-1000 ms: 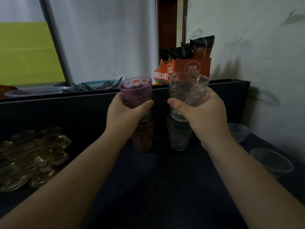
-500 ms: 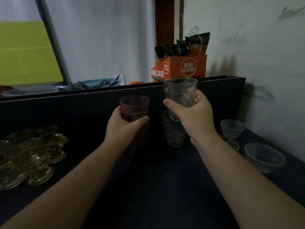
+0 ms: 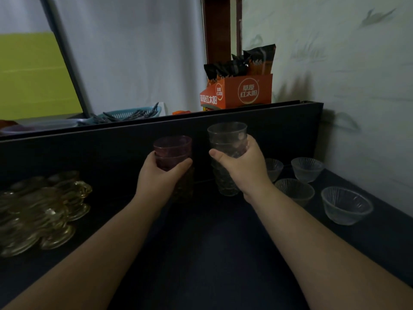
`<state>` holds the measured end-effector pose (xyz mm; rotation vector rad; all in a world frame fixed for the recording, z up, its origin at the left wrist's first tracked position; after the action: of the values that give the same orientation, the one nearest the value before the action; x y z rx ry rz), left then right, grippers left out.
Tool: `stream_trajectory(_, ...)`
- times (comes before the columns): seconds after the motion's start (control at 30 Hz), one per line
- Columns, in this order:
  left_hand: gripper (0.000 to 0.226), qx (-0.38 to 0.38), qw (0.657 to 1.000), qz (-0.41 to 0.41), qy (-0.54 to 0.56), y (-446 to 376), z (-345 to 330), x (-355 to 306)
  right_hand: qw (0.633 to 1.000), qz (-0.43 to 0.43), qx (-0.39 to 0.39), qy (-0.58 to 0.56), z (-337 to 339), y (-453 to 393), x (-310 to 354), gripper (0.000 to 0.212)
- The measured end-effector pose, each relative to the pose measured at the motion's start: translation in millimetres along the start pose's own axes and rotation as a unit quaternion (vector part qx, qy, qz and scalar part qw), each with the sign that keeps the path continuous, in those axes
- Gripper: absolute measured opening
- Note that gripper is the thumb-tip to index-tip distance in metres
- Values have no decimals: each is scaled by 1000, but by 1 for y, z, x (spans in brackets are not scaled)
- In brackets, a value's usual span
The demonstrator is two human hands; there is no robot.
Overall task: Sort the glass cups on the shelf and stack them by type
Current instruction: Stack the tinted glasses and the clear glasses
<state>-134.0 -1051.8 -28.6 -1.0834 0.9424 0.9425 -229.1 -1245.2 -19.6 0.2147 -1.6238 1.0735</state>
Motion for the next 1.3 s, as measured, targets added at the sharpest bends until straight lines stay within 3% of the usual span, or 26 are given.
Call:
stream_trajectory(0.2, 67, 1, 1000, 20, -22, 4, 27, 2, 999, -17, 51, 7, -22, 11, -8, 59)
stream_trajectory(0.33, 67, 3, 998, 58, -24, 9, 51, 10, 993, -28, 111, -21, -34, 28, -5, 49)
stream_trajectory(0.53, 71, -13, 993, 91, -81, 23, 73, 31, 985, -25, 172, 21, -75, 42, -1, 78)
stream_trajectory(0.67, 65, -39, 992, 80, -92, 23, 82, 36, 984, -21, 171, 53, -98, 40, 2, 72)
stream_trajectory(1.07, 58, -57, 991, 97, -73, 15, 91, 49, 982, -20, 130, 136, -128, 32, 6, 89)
stream_trajectory(1.2, 64, -53, 990, 109, -71, 13, 90, 50, 980, -40, 140, 138, -126, 34, 11, 81)
stream_trajectory(1.3, 83, -34, 983, 169, -57, 14, 85, 51, 971, -53, 166, 161, -122, 36, 15, 79)
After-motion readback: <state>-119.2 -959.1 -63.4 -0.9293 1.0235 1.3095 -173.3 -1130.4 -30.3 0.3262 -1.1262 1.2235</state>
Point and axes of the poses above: each hand's wrist, its own y-axis away from the middle knuckle, its own z-axis out of the back of the hand, x = y × z, the point moved 4 cm from there along -y, towards the middle knuckle, and after that the axes turned 4 degrees about z, right-handed, at the moved point
